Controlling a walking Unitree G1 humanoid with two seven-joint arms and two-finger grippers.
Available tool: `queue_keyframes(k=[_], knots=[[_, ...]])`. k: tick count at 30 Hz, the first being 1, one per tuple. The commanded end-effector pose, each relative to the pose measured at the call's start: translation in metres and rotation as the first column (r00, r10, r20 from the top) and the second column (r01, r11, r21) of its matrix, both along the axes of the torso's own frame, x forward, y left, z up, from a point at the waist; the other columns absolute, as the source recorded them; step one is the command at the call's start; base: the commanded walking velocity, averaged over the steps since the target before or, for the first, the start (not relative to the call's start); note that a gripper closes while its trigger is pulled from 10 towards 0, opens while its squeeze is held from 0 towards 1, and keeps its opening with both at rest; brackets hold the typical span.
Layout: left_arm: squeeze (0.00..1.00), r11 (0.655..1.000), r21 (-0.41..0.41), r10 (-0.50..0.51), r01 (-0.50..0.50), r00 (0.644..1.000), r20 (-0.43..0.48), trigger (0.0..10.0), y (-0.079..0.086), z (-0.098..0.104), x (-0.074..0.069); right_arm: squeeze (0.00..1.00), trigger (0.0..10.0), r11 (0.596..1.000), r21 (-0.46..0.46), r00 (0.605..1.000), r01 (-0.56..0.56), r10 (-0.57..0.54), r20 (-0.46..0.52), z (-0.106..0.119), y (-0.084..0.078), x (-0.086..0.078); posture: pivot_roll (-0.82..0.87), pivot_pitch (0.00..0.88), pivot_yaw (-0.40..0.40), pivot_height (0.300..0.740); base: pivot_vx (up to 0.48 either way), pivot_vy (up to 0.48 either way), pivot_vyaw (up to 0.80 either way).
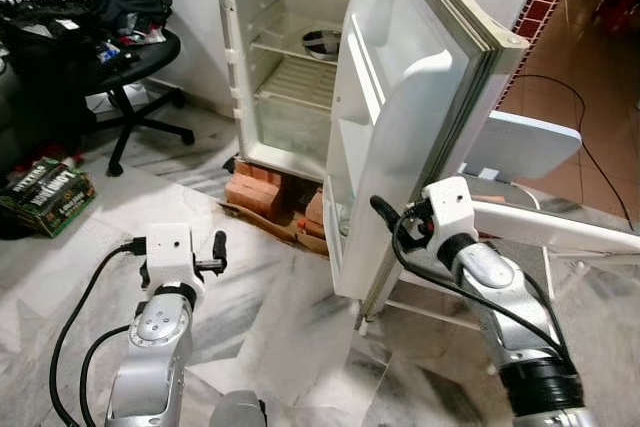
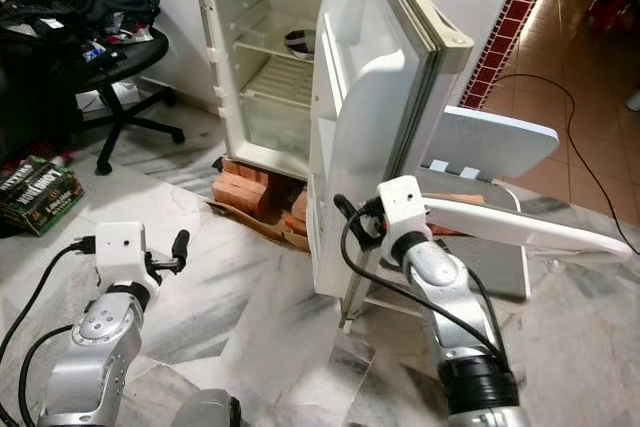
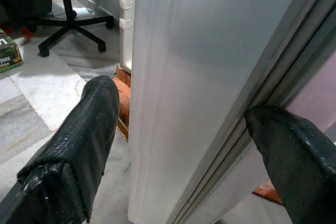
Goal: Restocking fridge
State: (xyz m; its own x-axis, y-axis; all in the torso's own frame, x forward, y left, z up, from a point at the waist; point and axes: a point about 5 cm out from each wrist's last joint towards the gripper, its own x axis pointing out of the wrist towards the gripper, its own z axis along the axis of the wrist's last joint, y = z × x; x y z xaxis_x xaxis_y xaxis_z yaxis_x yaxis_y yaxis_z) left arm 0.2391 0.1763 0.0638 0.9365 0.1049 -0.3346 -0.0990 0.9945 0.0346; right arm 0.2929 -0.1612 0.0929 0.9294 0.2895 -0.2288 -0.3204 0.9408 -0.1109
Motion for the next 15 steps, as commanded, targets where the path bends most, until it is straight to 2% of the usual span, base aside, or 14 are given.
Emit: queue_keyframes(k=[1,3,6,8,9,13,14,15], knots=[[0.00,1.000,0.009,0.000,0.000,1.000,0.006,10.0,0.003,0.003,0.000,0.00,10.0,0.999,0.013,0.977,0.046,-0.047,0.206,0.045,-0.011,0.019,0.13,0.000,-0.049,0.740,0.000,0.000,0.00],[0.00,1.000,0.011,0.006,-0.006,1.000,0.002,10.0,0.004,0.002,0.000,0.00,10.0,0.998,0.032,0.969,0.058,-0.064,0.238,0.055,-0.015,0.026,0.13,0.000,-0.049,0.740,0.000,0.000,0.00],[0.00,1.000,0.014,0.003,-0.003,1.000,0.002,10.0,0.003,0.002,0.000,0.00,10.0,0.999,0.022,0.973,0.047,-0.051,0.223,0.055,-0.015,0.029,0.13,0.000,-0.049,0.740,0.000,0.000,0.00],[0.00,1.000,0.017,-0.001,0.001,1.000,0.000,10.0,0.003,0.002,0.001,0.00,10.0,0.999,-0.002,0.984,0.037,-0.036,0.175,0.047,-0.016,0.028,0.13,0.000,-0.048,0.740,0.000,0.000,0.00],[0.00,1.000,0.018,-0.003,0.003,1.000,-0.002,10.0,0.003,0.002,0.002,0.00,10.0,0.999,-0.033,0.990,0.041,-0.037,0.135,0.040,-0.018,0.026,0.13,0.001,-0.047,0.740,0.000,0.000,0.00],[0.00,1.000,0.022,-0.004,0.004,1.000,-0.005,10.0,0.003,0.002,0.002,0.00,10.0,0.996,-0.041,0.994,0.075,-0.071,0.089,0.031,-0.024,0.019,0.13,0.001,-0.046,0.740,0.000,0.000,0.00],[0.00,1.000,0.023,-0.004,0.004,1.000,-0.008,10.0,0.003,0.001,0.001,0.00,10.0,0.998,-0.018,0.996,0.060,-0.058,0.062,0.025,-0.023,0.008,0.13,0.004,-0.043,0.740,0.000,0.000,0.00],[0.00,1.000,0.023,-0.004,0.004,1.000,-0.010,10.0,0.003,0.001,0.001,0.00,10.0,0.999,-0.013,0.997,0.051,-0.051,0.052,0.023,-0.022,0.004,0.12,0.006,-0.041,0.740,0.000,0.000,0.00]])
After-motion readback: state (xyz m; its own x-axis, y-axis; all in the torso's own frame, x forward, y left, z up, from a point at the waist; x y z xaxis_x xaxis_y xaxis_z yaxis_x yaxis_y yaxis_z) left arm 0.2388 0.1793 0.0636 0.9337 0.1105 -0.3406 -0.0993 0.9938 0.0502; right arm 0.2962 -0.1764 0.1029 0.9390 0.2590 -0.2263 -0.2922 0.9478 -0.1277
